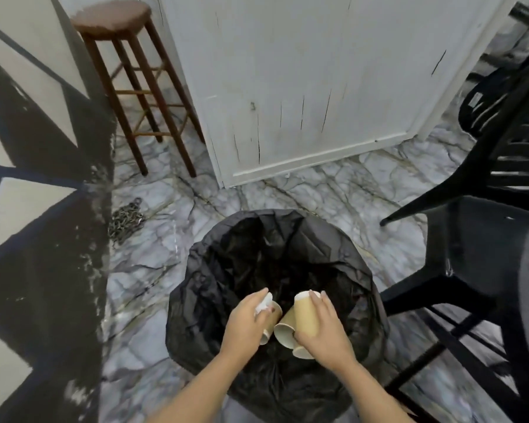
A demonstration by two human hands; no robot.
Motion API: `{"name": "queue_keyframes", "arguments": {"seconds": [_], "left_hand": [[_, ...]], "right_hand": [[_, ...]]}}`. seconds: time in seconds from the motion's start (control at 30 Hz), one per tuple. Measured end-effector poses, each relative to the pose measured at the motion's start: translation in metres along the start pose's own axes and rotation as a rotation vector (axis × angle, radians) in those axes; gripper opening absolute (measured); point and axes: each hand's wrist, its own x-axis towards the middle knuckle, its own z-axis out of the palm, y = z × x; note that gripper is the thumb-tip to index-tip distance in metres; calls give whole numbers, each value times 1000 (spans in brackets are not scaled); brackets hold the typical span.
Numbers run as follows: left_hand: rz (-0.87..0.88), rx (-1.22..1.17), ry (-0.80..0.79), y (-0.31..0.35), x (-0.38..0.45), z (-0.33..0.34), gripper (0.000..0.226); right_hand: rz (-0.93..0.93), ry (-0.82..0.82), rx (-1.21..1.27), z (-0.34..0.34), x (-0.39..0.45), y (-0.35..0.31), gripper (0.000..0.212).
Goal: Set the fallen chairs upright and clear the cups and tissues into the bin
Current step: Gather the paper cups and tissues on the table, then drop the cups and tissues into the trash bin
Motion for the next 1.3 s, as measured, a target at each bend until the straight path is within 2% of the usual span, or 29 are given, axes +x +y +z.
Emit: {"name": "queue_keyframes", "arguments": {"seconds": [0.07,0.17,0.2,0.27,0.33,0.5,0.77,0.93,1.07,1.2,1.3], "left_hand": [[11,93,-7,-15,7,10,56],[15,241,-7,-24,8,19,84],[18,229,0,-23,8,20,84],[46,216,18,-15,4,19,80],[87,241,34,2,0,14,75],[200,252,57,79,-11,-4,68],[464,262,-38,210,-36,-20,66],[628,271,-114,268,-56,-9,77],[748,258,-197,298,-75,10,68],[828,226,-301,321,-98,37,81],[883,242,-383,333,-114,66,70]], "right_hand": [[-15,-20,-6,11,8,9,92],[-1,29,-50,13,12,14,118],[-12,47,-36,11,12,16,117],[-36,64,-26,3,8,14,97],[-58,93,-31,-11,0,7,89],[-93,173,-7,-71,-33,-27,86],[-93,376,-107,-182,-109,-65,86],[-4,552,-121,-235,-166,-60,85],[83,662,-73,-257,-208,-42,82],[162,762,-20,-268,-248,-17,80],[249,807,4,-275,-277,11,81]]}}
